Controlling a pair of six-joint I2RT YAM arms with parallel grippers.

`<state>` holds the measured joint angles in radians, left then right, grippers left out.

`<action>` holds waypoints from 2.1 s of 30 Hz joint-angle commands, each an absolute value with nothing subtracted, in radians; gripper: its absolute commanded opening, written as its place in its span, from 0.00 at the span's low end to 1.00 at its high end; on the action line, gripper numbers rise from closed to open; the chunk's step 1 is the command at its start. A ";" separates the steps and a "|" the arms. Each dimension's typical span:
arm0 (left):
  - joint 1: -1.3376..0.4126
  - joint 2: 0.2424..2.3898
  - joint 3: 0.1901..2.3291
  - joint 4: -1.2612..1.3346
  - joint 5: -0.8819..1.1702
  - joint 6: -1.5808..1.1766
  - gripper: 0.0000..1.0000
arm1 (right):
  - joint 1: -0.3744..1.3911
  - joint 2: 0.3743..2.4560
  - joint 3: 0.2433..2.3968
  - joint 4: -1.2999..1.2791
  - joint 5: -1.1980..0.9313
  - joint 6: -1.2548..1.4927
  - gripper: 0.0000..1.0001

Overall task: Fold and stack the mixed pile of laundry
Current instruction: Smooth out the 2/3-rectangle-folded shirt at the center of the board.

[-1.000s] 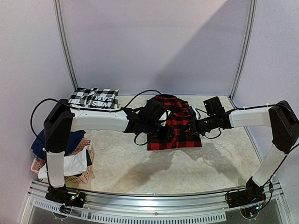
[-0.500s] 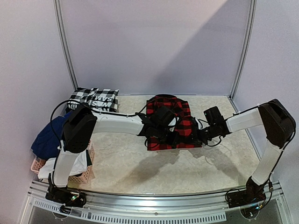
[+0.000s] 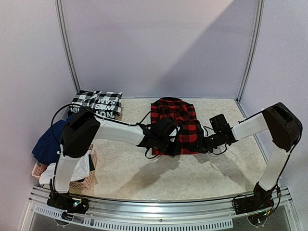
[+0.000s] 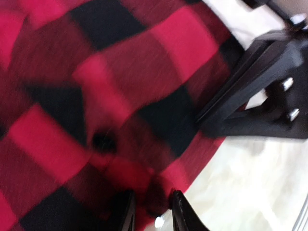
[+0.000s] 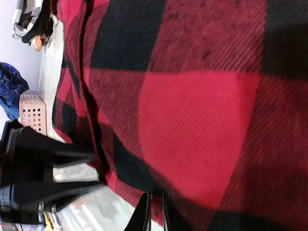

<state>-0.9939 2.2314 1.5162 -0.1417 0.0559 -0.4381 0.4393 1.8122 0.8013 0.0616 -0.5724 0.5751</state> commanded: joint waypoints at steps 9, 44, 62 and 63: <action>-1.011 2.154 1.325 -0.125 0.003 -0.463 0.27 | 0.459 1.444 0.665 -0.146 -0.358 0.621 0.20; -0.904 1.970 1.125 -0.066 -0.016 -0.498 0.35 | 0.487 1.553 0.753 -0.115 -0.437 0.583 0.18; -0.904 1.976 1.060 -0.045 -0.049 -0.498 0.32 | 0.433 1.663 0.698 -0.124 -0.295 0.568 0.15; -0.904 1.971 1.052 -0.043 -0.049 -0.498 0.32 | 0.433 1.658 0.691 -0.130 -0.286 0.571 0.15</action>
